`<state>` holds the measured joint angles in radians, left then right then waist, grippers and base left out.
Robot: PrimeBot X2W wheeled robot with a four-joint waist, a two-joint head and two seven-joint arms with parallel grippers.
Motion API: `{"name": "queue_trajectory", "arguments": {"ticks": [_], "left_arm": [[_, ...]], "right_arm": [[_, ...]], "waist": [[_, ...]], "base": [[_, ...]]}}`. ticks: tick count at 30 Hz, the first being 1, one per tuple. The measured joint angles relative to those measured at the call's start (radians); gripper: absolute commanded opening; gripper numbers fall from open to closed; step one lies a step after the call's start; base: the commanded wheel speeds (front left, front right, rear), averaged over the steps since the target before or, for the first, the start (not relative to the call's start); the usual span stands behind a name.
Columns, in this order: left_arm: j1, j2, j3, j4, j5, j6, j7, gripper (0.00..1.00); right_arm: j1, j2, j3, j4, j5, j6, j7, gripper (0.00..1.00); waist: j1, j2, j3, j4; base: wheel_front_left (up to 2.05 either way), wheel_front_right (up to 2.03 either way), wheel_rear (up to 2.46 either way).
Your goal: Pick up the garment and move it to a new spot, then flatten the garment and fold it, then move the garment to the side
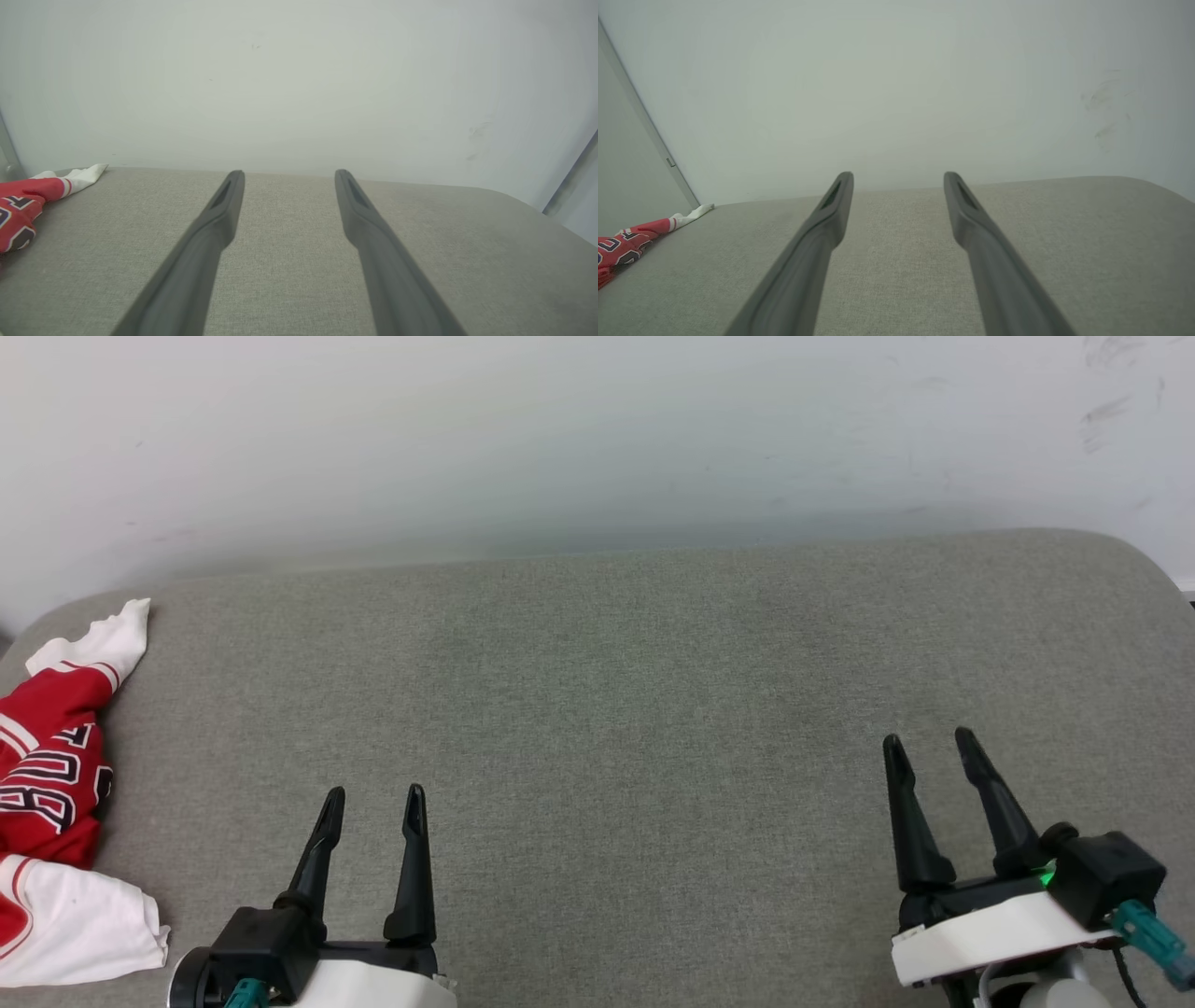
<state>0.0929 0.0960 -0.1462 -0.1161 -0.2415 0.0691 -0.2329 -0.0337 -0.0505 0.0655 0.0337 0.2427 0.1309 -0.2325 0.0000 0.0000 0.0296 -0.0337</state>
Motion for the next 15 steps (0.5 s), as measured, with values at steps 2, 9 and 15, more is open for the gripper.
{"name": "queue_trajectory", "arguments": {"ticks": [2, 9, 15], "left_arm": [[0.007, -0.013, 0.021, 0.005, 0.023, -0.037, -0.004, 1.00], [0.030, -0.038, 0.057, 0.046, 0.102, -0.103, -0.017, 1.00], [0.031, -0.043, 0.061, 0.065, 0.155, -0.124, -0.027, 1.00]], "right_arm": [[0.004, 0.000, 0.007, 0.022, -0.010, 0.000, -0.005, 1.00], [0.008, 0.000, 0.016, 0.069, -0.030, 0.000, -0.016, 1.00], [0.007, 0.000, 0.011, 0.081, -0.062, 0.000, -0.028, 1.00]], "waist": [[0.0000, 0.0000, -0.001, -0.001], [0.0000, 0.0000, -0.003, -0.006], [0.0000, 0.0000, -0.002, -0.007]], "base": [[0.00, 0.00, 0.00], [0.00, 0.00, 0.00], [0.00, 0.00, 0.00]]}}
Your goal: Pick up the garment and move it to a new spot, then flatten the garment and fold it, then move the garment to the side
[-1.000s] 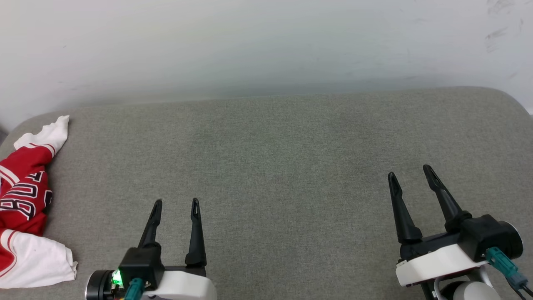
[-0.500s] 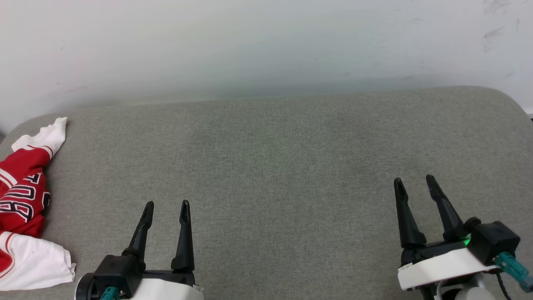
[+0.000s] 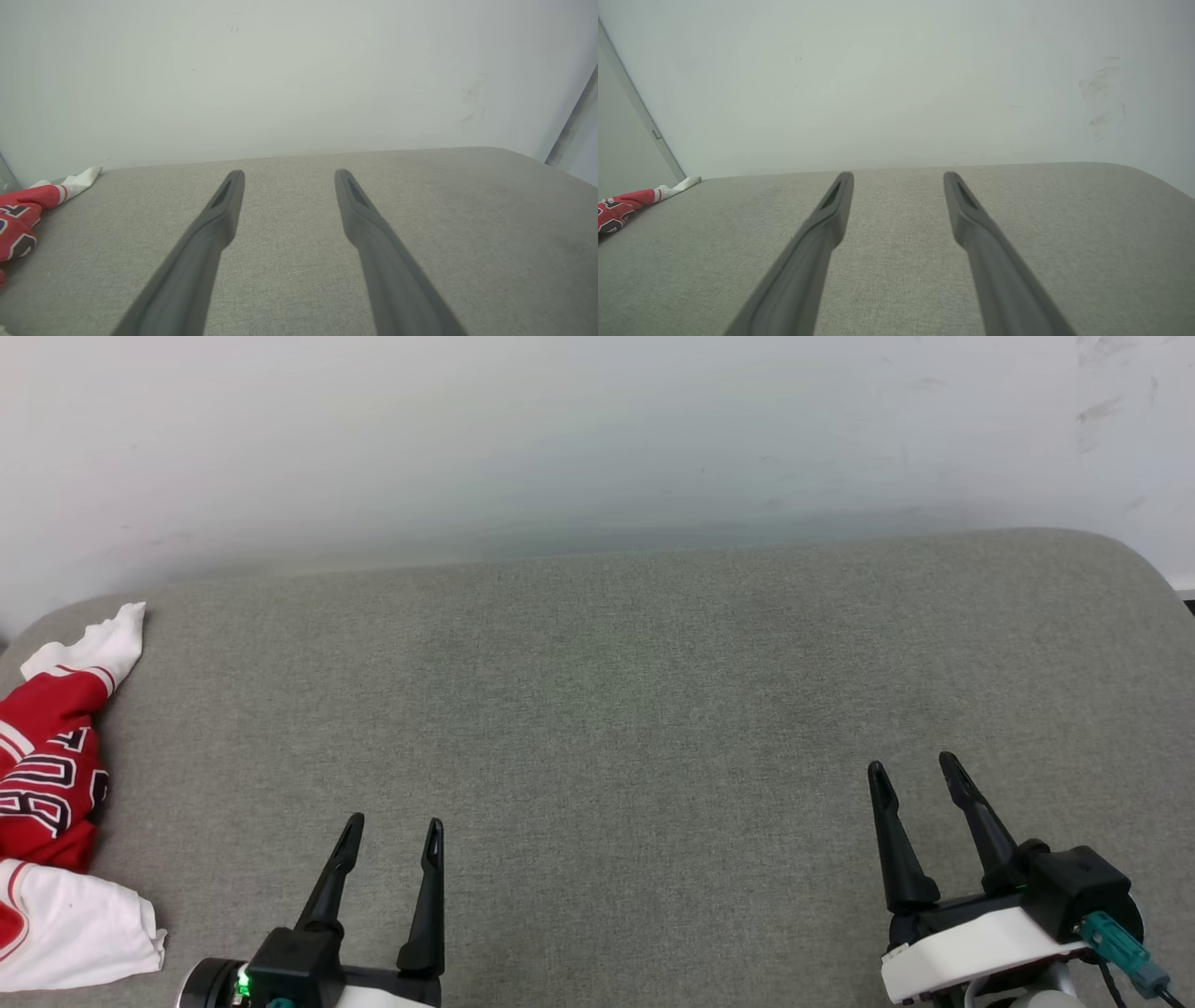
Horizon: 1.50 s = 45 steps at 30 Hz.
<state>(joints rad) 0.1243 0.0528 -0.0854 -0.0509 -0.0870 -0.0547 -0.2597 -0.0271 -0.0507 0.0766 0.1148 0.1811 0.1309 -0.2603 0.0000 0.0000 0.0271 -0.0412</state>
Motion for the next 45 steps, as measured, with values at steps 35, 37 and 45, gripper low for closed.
{"name": "queue_trajectory", "arguments": {"ticks": [35, 37, 45], "left_arm": [[0.000, -0.002, 0.040, -0.013, -0.014, 0.006, -0.003, 1.00], [0.000, -0.002, 0.043, -0.014, -0.012, 0.005, -0.003, 1.00], [0.015, -0.002, 0.058, -0.028, 0.007, 0.002, -0.003, 1.00]], "right_arm": [[0.007, 0.000, 0.035, -0.009, 0.004, 0.000, -0.002, 1.00], [0.007, 0.000, 0.038, -0.013, 0.004, 0.000, -0.002, 1.00], [0.013, 0.000, 0.070, -0.022, 0.005, 0.000, -0.003, 1.00]], "waist": [[0.0000, 0.0000, 0.003, 0.145], [0.0000, 0.0000, 0.001, 0.172], [0.0000, 0.0000, -0.007, 0.290]], "base": [[0.00, 0.00, 0.00], [0.00, 0.00, 0.00], [0.00, 0.00, 0.00]]}}
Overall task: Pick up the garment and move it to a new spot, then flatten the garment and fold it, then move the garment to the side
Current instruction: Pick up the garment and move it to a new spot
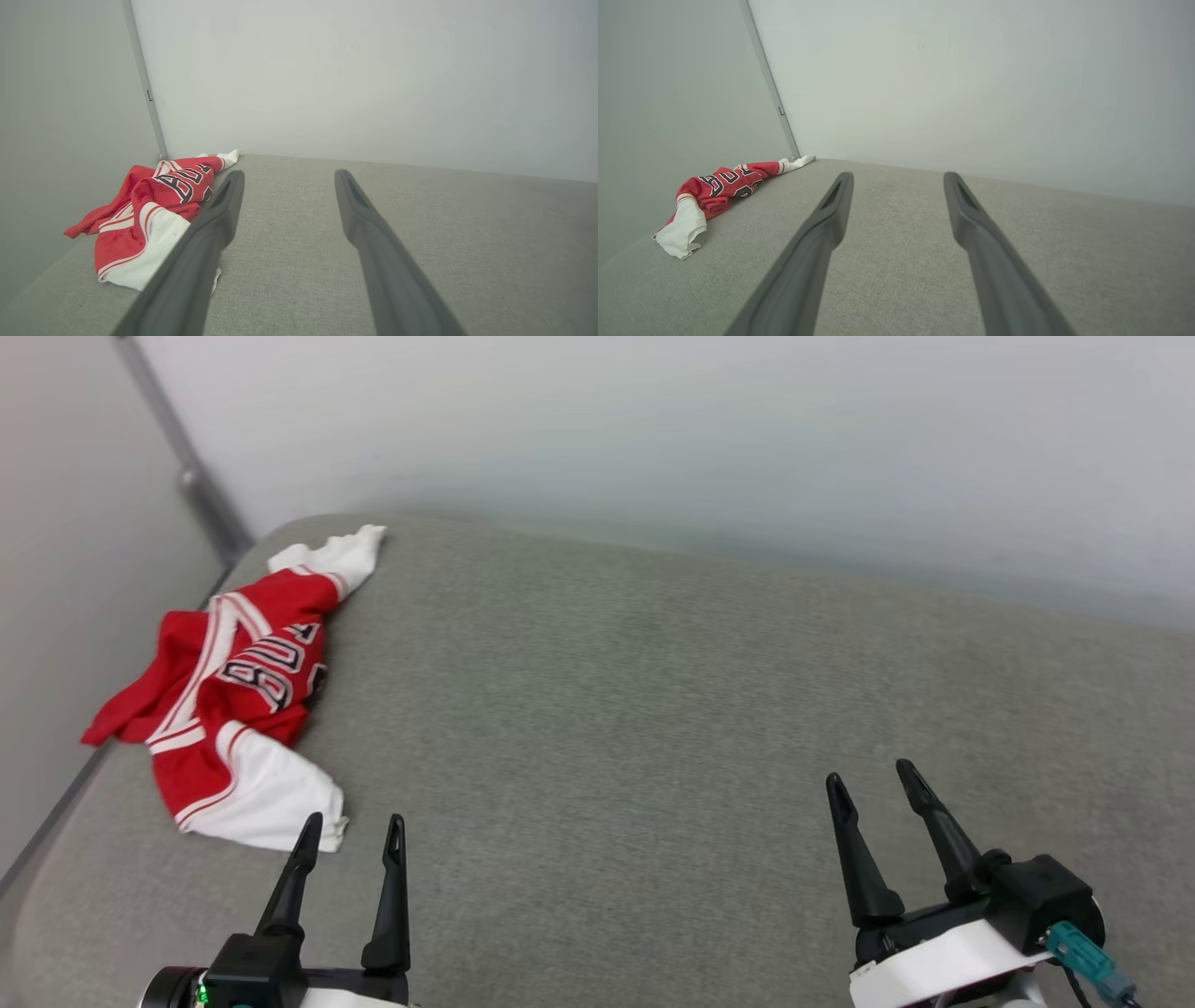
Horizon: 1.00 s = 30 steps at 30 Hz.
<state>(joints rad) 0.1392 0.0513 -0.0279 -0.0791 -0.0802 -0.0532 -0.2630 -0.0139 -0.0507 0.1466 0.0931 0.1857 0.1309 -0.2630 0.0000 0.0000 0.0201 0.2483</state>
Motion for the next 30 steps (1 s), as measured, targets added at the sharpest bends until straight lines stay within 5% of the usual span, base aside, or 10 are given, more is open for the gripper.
{"name": "queue_trajectory", "arguments": {"ticks": [15, 30], "left_arm": [[0.026, 0.000, 0.014, -0.024, 0.024, 0.010, 0.000, 1.00], [0.029, 0.000, 0.037, -0.021, 0.022, 0.002, 0.000, 1.00]], "right_arm": [[0.011, 0.000, 0.063, -0.002, 0.008, 0.000, 0.000, 1.00], [0.014, 0.000, 0.060, 0.003, 0.025, 0.000, 0.000, 1.00]], "waist": [[-0.0001, 0.0000, -0.026, 0.177], [0.0000, 0.0000, -0.027, 0.232]], "base": [[0.00, 0.00, 0.00], [0.00, 0.00, 0.00]]}}
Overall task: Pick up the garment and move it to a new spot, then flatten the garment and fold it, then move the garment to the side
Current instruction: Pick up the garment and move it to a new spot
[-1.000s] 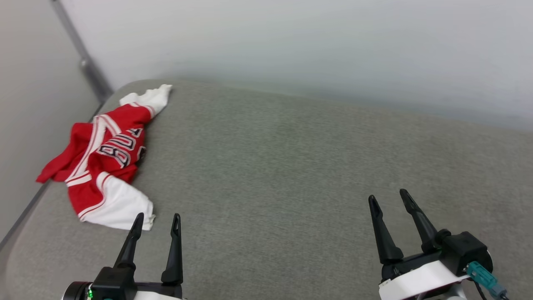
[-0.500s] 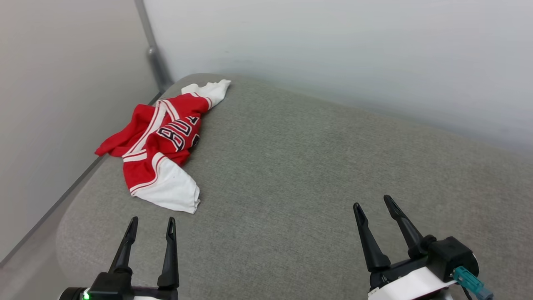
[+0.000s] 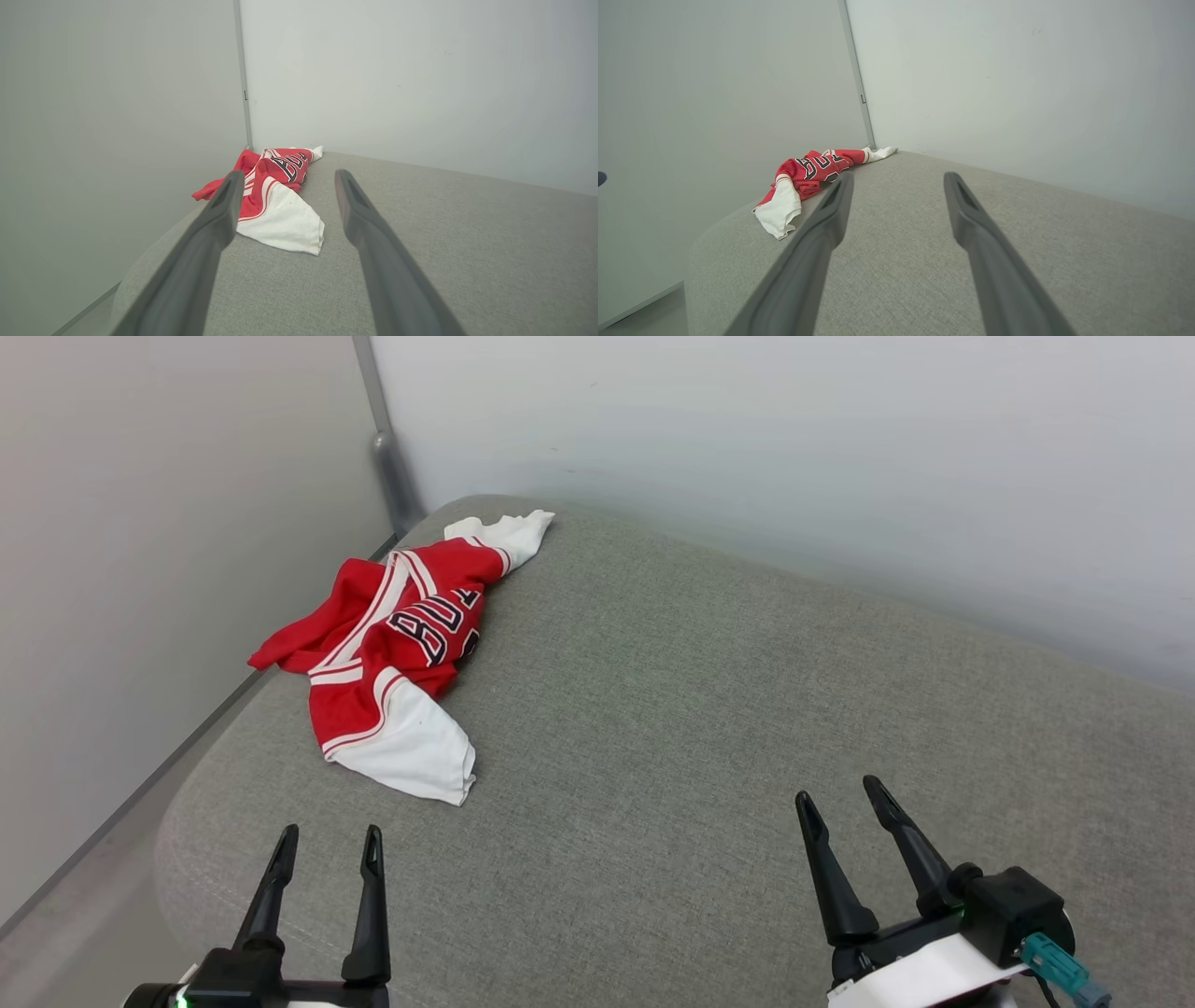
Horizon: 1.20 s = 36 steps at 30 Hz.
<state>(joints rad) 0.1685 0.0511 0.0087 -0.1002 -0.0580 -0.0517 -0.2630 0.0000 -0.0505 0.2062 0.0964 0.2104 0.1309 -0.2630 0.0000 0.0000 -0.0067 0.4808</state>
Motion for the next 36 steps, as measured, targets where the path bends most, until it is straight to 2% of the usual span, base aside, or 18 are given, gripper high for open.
{"name": "queue_trajectory", "arguments": {"ticks": [6, 12, 16, 18, 23, 25, 27, 32, 36], "left_arm": [[0.000, 0.000, 0.013, 0.004, -0.001, 0.000, 0.000, 1.00], [-0.005, 0.000, 0.053, 0.044, -0.044, -0.021, 0.000, 1.00], [-0.046, 0.001, 0.100, 0.091, -0.129, -0.049, 0.000, 1.00], [-0.082, 0.006, 0.116, 0.116, -0.125, -0.063, 0.000, 1.00], [-0.234, 0.052, 0.146, 0.201, -0.174, -0.075, 0.000, 1.00], [-0.305, 0.104, 0.123, 0.271, -0.203, -0.077, 0.000, 1.00], [-0.376, 0.166, 0.059, 0.342, -0.318, -0.077, 0.053, 1.00], [-0.580, 0.361, 0.006, 0.431, -0.450, -0.079, 0.158, 1.00], [-0.708, 0.460, -0.035, 0.488, -0.585, -0.079, 0.280, 1.00]], "right_arm": [[0.000, 0.000, -0.004, 0.000, 0.002, 0.000, 0.000, 1.00], [-0.001, 0.000, 0.005, -0.004, -0.021, 0.000, 0.000, 1.00], [-0.034, 0.000, 0.014, -0.030, -0.057, 0.000, 0.000, 1.00], [-0.050, 0.000, 0.009, -0.049, -0.075, 0.000, 0.000, 1.00], [-0.085, 0.000, -0.007, -0.093, -0.121, 0.000, 0.000, 1.00], [-0.101, -0.007, -0.001, -0.115, -0.148, 0.000, 0.000, 1.00], [-0.108, -0.024, 0.006, -0.136, -0.168, 0.000, 0.001, 1.00], [-0.112, -0.070, -0.021, -0.214, -0.188, 0.000, 0.028, 1.00], [-0.112, -0.097, -0.033, -0.274, -0.204, 0.000, 0.059, 1.00]], "waist": [[0.0000, 0.0000, -0.005, -0.004], [0.0000, 0.0000, 0.003, -0.015], [0.0000, 0.0000, 0.045, -0.032], [0.0000, 0.0000, 0.076, -0.042], [0.0000, 0.0000, 0.177, -0.067], [0.0001, 0.0000, 0.225, -0.076], [0.0003, 0.0000, 0.275, -0.086], [0.0003, 0.0000, 0.392, -0.109], [0.0003, 0.0000, 0.473, -0.129]], "base": [[0.00, 0.00, 0.00], [0.00, 0.00, 0.00], [0.00, 0.00, 0.00], [0.00, 0.00, 0.00], [0.00, 0.00, 0.00], [0.00, 0.00, 0.00], [0.00, 0.00, 0.00], [0.00, 0.00, 0.00], [0.00, 0.00, 0.00]]}}
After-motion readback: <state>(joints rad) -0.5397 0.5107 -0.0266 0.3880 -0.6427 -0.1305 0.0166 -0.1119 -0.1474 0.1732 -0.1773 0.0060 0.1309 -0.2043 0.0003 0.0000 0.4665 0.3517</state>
